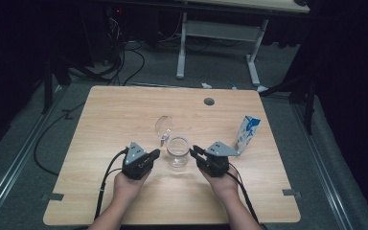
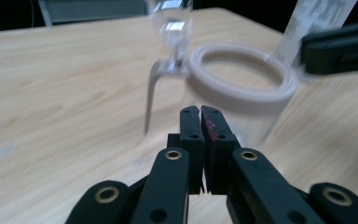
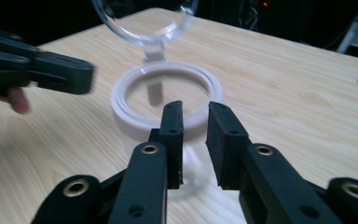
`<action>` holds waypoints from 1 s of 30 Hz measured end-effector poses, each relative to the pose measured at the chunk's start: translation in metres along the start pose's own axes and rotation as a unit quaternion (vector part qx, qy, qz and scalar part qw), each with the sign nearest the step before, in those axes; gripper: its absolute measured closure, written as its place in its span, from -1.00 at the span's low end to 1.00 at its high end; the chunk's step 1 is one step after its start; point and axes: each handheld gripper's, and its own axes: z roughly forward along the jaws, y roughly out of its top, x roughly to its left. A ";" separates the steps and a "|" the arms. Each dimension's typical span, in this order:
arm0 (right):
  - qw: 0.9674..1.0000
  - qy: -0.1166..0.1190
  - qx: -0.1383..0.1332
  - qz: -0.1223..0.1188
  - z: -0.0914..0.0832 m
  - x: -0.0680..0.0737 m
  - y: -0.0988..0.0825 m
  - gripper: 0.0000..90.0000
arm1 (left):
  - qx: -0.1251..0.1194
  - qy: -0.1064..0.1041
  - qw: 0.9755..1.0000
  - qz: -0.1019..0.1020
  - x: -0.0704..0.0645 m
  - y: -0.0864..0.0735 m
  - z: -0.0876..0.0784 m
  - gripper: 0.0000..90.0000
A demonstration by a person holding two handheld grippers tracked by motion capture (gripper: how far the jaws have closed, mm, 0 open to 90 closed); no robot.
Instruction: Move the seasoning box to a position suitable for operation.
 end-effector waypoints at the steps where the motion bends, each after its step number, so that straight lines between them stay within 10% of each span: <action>1: 1.000 -0.009 0.005 0.003 -0.006 -0.005 -0.008 0.65 | 0.008 0.003 1.000 -0.004 0.005 -0.008 -0.008 0.87; 9: 0.999 -0.044 0.018 0.024 -0.030 -0.025 -0.035 0.62 | 0.049 0.003 0.999 0.009 0.012 -0.033 -0.021 0.60; 19: 0.992 -0.108 0.026 0.065 -0.065 -0.052 -0.075 0.53 | 0.034 0.020 0.999 0.012 0.016 -0.047 -0.046 0.42; 30: 0.988 -0.130 0.023 0.080 -0.075 -0.065 -0.080 0.46 | 0.034 0.027 0.999 0.012 0.017 -0.046 -0.048 0.39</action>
